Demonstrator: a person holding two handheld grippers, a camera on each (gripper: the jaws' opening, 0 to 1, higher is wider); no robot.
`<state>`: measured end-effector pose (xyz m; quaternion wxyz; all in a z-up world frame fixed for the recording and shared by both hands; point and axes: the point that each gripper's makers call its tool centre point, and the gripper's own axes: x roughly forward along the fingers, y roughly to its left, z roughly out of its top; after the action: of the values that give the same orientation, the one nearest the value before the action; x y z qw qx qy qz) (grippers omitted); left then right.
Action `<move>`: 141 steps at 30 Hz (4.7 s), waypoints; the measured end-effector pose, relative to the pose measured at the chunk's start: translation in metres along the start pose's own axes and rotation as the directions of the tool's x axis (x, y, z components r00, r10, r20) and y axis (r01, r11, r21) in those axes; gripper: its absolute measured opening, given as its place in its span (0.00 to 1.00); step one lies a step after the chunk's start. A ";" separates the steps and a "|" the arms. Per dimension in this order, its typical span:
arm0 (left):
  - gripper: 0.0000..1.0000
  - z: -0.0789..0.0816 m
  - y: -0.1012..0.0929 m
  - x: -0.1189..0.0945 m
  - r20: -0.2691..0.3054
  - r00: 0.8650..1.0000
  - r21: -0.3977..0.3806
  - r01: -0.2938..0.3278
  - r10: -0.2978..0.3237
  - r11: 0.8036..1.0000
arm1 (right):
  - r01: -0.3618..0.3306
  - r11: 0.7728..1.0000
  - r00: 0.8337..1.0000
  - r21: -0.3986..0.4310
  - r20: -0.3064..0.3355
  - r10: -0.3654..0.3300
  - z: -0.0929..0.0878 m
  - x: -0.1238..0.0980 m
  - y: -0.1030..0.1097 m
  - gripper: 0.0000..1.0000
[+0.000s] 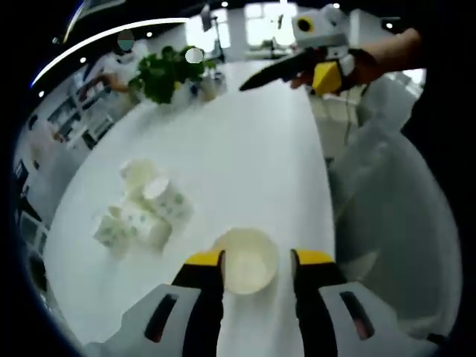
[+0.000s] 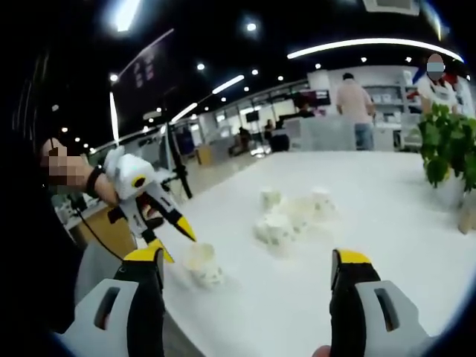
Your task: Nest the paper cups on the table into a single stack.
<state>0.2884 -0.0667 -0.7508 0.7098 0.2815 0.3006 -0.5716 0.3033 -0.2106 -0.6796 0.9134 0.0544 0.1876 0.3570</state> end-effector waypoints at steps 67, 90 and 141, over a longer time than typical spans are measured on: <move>0.99 -0.001 0.041 -0.076 0.286 0.907 -0.294 -0.223 0.308 0.929 | -0.002 0.999 0.998 -0.048 -0.057 -0.001 0.003 0.027 0.020 0.91; 0.99 -0.012 0.041 -0.068 0.281 0.902 -0.304 -0.240 0.328 0.922 | 0.155 0.978 0.964 -0.141 -0.194 -0.181 0.024 0.134 -0.082 0.87; 0.99 -0.085 0.065 -0.092 0.229 0.855 -0.485 -0.315 0.465 0.816 | 0.195 0.962 0.858 -0.192 -0.443 -0.262 -0.014 0.238 -0.124 0.49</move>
<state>0.3279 0.0680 -0.7342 0.8977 0.0720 0.2280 -0.3700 0.5367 -0.1429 -0.7935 0.8795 -0.1193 0.3800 0.2606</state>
